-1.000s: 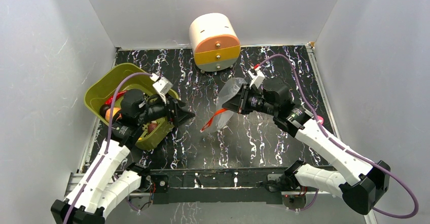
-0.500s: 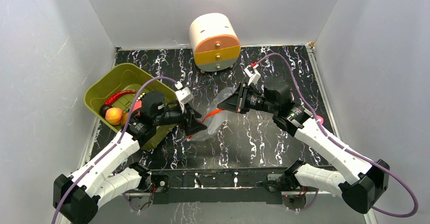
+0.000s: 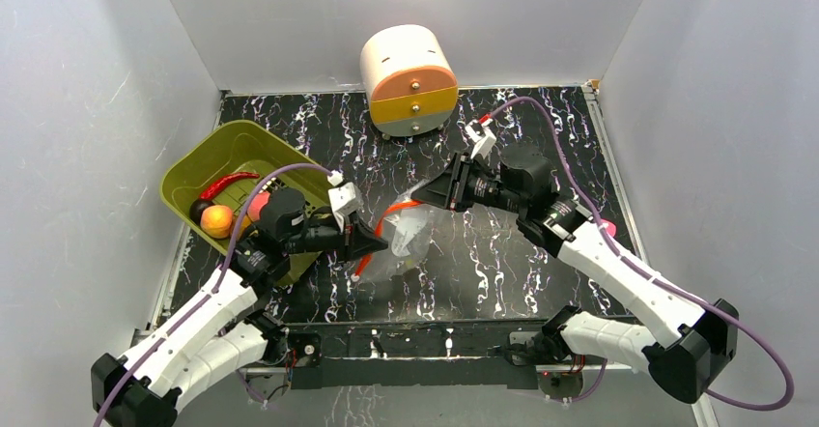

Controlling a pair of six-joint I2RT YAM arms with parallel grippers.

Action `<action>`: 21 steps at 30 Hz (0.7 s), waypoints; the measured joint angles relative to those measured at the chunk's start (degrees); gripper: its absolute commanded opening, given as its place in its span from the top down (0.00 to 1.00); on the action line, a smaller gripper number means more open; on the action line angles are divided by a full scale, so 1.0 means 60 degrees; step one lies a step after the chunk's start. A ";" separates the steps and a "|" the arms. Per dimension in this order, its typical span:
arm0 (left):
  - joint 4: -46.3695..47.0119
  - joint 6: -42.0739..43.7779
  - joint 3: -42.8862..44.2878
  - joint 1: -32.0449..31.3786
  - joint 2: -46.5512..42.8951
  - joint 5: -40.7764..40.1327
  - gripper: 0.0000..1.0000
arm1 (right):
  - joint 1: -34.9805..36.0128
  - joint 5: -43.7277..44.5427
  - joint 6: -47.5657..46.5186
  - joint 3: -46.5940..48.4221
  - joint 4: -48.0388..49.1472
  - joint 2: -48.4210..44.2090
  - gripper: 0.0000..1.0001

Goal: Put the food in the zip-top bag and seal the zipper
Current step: Open the zipper of the food storage bag.

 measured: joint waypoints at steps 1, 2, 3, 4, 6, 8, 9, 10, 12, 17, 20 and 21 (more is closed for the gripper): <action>0.0076 -0.0025 0.0000 0.0000 -0.0044 0.0044 1.00 | 0.0000 0.0127 -0.0117 0.0062 -0.0197 0.0069 0.65; 0.0149 -0.0076 0.0000 0.0000 -0.0051 0.0073 1.00 | 0.0000 0.0277 -0.0259 0.0142 -0.0419 0.0149 0.61; 0.0255 -0.0157 0.0000 0.0000 -0.0036 0.0084 1.00 | 0.0000 0.0415 -0.0335 0.0189 -0.0576 0.0178 0.59; 0.0364 -0.0251 0.0000 0.0000 0.0011 0.0084 1.00 | 0.0000 0.0565 -0.0430 0.0237 -0.0772 0.0197 0.56; 0.0597 -0.0474 0.0000 0.0000 0.0142 0.0080 1.00 | 0.0000 0.0860 -0.0554 0.0262 -0.1082 0.0120 0.49; 0.0820 -0.0670 0.0000 0.0000 0.0291 0.0069 1.00 | 0.0000 0.1104 -0.0659 0.0266 -0.1384 -0.0055 0.44; 0.0929 -0.0769 0.0000 0.0000 0.0368 0.0062 1.00 | 0.0000 0.1242 -0.0725 0.0273 -0.1548 -0.0175 0.42; 0.1031 -0.0882 0.0000 0.0000 0.0430 0.0029 1.00 | 0.0000 0.1384 -0.0769 0.0284 -0.1701 -0.0299 0.41; 0.1180 -0.1096 0.0000 -0.0004 0.0492 -0.0076 1.00 | 0.0000 0.1570 -0.0849 0.0328 -0.1989 -0.0510 0.40; 0.1545 -0.1617 0.0000 -0.0007 0.0506 -0.0346 1.00 | 0.0000 0.1632 -0.1024 0.0346 -0.2186 -0.0561 0.33; 0.1559 -0.1854 0.0000 -0.0007 0.0506 -0.0488 1.00 | 0.0000 0.1610 -0.1045 0.0328 -0.2204 -0.0535 0.31; 0.1545 -0.1905 0.0000 -0.0007 0.0506 -0.0532 1.00 | 0.0000 0.1592 -0.1042 0.0324 -0.2197 -0.0535 0.30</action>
